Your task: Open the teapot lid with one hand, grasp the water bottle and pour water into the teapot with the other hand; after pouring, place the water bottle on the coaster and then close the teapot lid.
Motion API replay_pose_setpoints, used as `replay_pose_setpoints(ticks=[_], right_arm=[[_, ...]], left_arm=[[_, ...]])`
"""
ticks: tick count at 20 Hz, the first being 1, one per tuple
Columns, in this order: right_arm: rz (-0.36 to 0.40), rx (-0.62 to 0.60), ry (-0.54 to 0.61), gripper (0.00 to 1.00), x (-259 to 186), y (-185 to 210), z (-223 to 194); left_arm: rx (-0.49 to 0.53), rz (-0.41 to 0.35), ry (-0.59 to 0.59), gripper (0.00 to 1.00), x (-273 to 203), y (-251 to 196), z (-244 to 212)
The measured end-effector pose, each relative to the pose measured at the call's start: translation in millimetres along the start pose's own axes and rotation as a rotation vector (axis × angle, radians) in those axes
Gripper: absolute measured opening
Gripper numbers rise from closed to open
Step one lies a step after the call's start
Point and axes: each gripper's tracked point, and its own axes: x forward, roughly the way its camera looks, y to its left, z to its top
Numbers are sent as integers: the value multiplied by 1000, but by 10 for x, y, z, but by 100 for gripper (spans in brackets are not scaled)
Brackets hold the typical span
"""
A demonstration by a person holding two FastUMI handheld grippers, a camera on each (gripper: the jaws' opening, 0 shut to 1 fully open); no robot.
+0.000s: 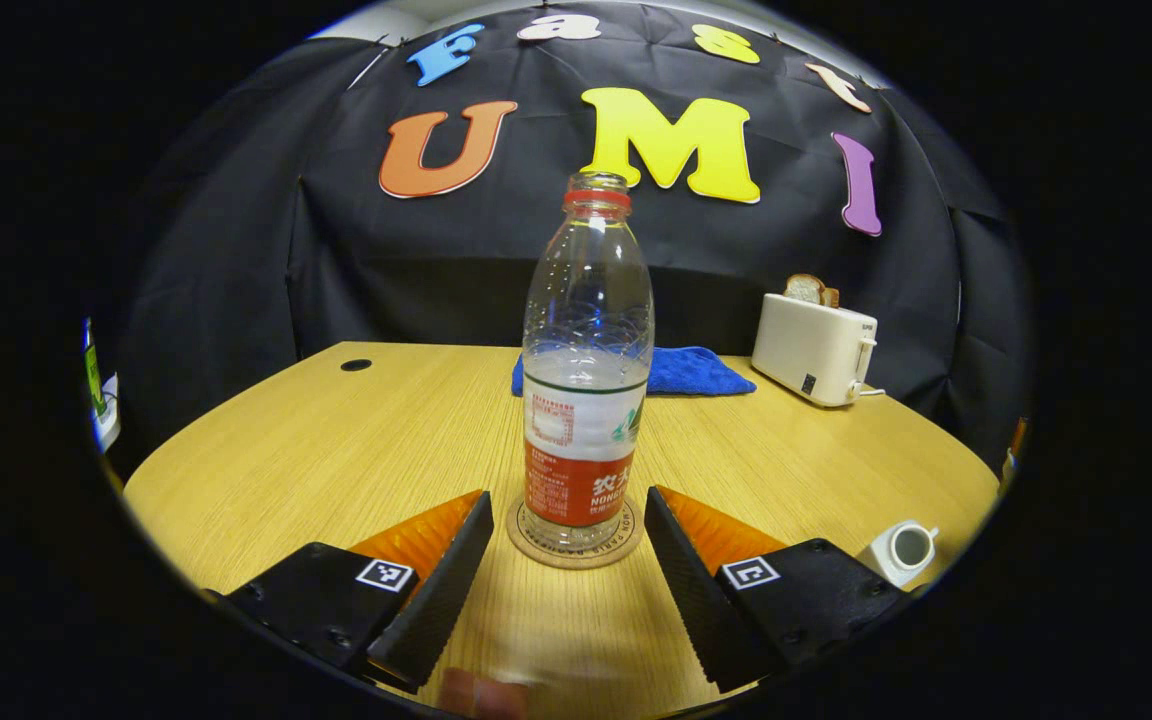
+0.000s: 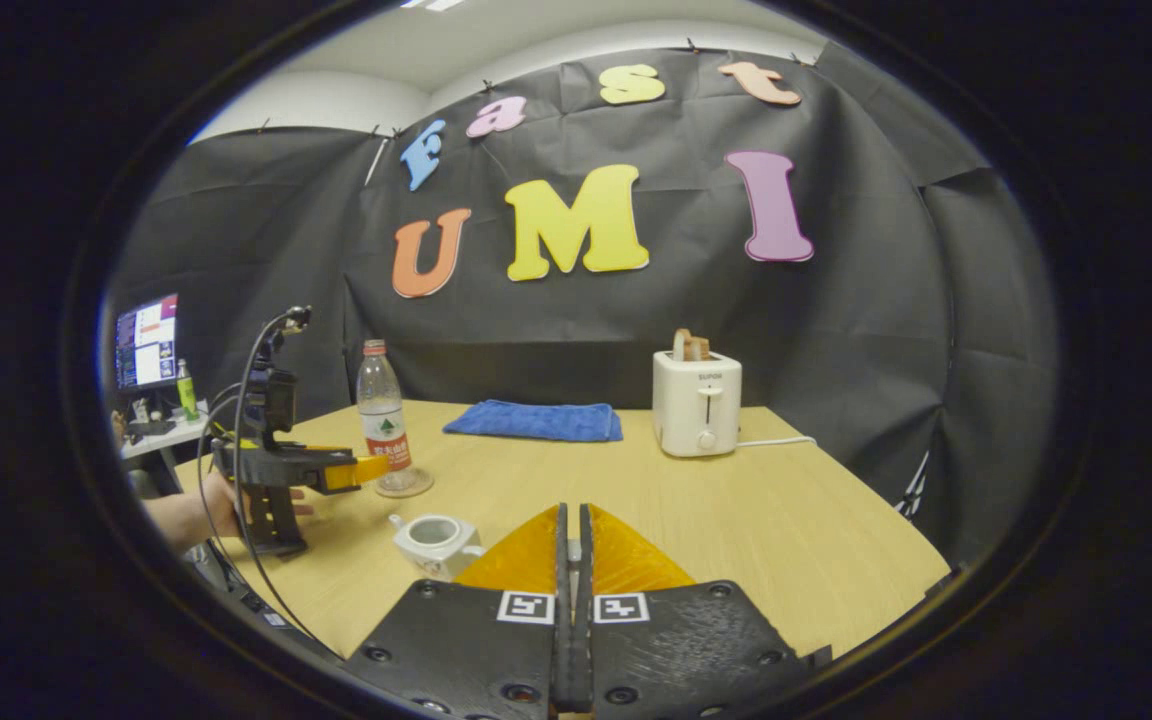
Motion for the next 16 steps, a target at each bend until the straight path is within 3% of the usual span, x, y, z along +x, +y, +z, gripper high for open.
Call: replay_pose_setpoints(ticks=[9,16], right_arm=[[183,-23,-65,0,475,834,156],[249,-53,-15,0,821,1214,-179]], left_arm=[[-64,186,-169,95,-1210,749,238],[-70,293,-233,96,-1709,1167,262]])
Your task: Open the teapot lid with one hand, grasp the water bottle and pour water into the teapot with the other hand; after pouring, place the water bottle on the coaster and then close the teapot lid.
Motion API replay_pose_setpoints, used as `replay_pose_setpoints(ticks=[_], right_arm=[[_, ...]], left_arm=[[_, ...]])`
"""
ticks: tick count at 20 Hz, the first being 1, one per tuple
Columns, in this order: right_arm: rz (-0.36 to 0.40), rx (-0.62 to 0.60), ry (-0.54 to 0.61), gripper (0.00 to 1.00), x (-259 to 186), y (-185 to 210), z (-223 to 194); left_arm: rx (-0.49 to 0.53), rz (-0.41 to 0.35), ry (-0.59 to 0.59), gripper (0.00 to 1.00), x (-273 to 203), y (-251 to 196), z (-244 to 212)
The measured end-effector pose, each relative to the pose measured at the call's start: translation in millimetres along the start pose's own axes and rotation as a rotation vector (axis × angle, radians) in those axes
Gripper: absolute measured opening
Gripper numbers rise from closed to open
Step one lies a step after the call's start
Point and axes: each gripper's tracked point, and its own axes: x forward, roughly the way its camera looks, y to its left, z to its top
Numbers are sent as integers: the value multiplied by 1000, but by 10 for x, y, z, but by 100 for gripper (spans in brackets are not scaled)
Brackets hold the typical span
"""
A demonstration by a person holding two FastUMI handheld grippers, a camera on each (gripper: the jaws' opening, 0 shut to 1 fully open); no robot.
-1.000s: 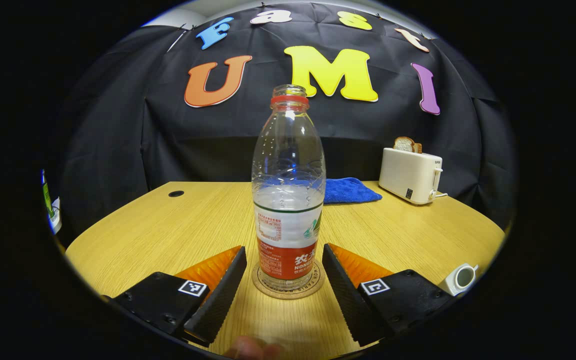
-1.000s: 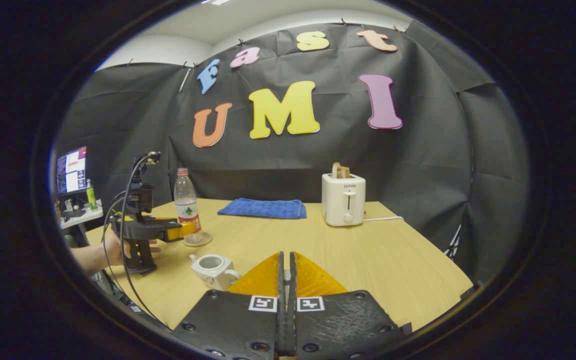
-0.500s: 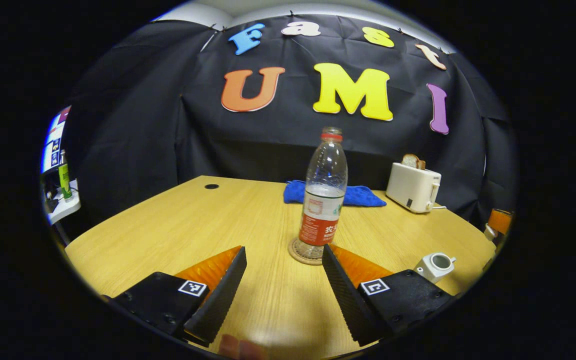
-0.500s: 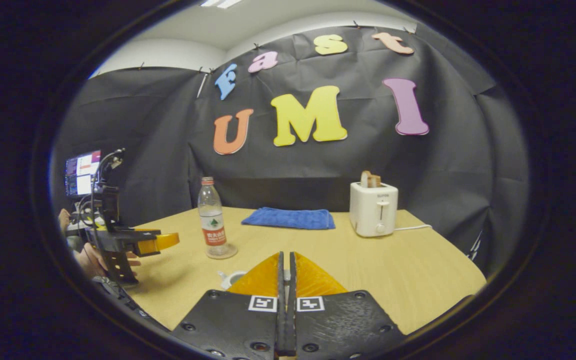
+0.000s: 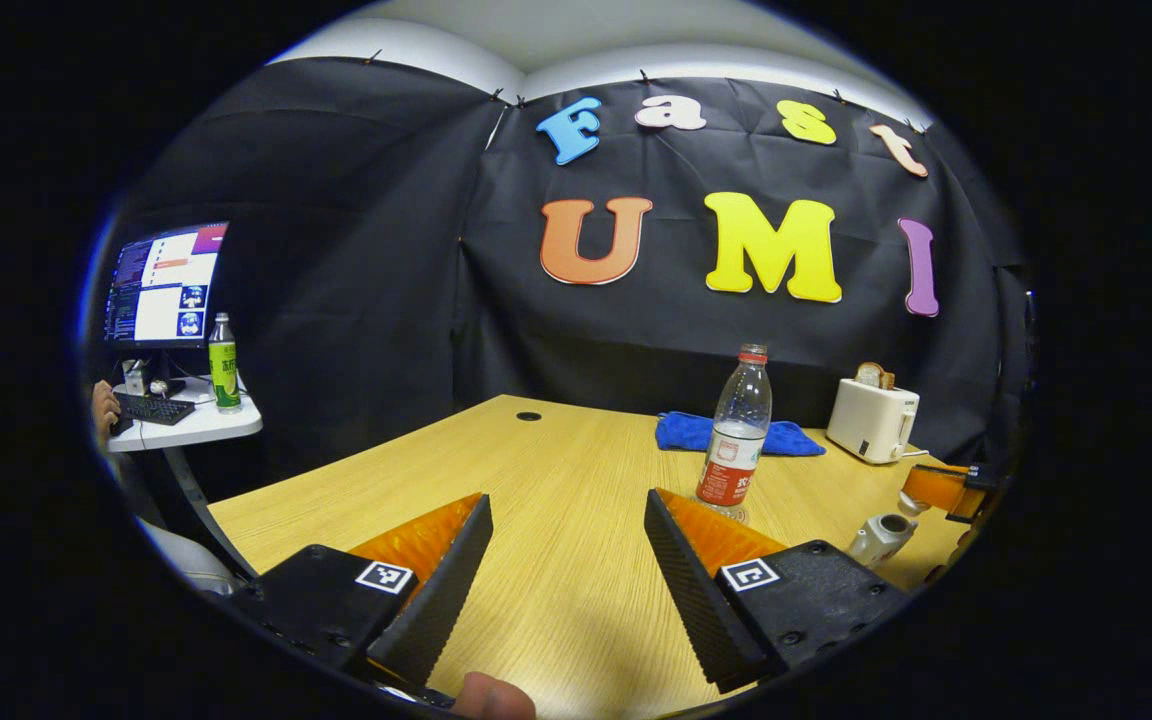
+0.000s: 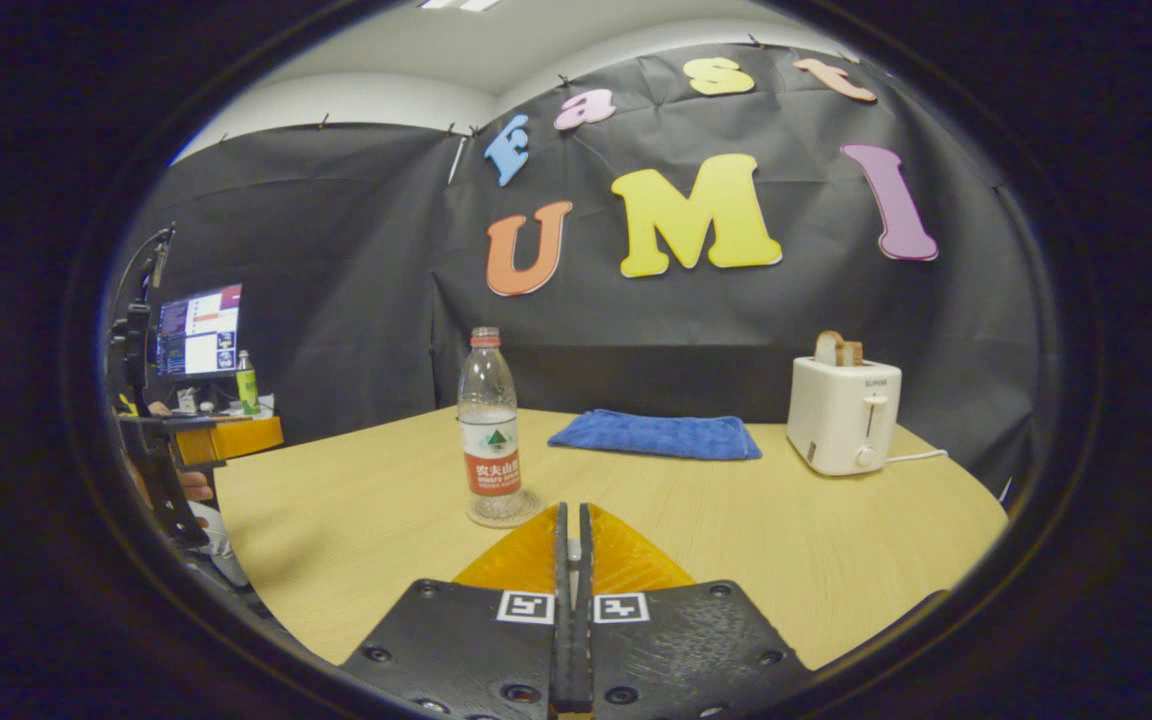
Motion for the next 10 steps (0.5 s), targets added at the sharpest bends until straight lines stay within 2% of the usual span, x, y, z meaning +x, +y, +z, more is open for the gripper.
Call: replay_pose_setpoints(ticks=[4,10], right_arm=[[-12,-11,12,0,81,-55,-102],[-12,-17,13,0,75,-71,-148]], left_arm=[[4,15,-10,96,-61,69,11],[21,-5,-22,95,-67,-43,46]])
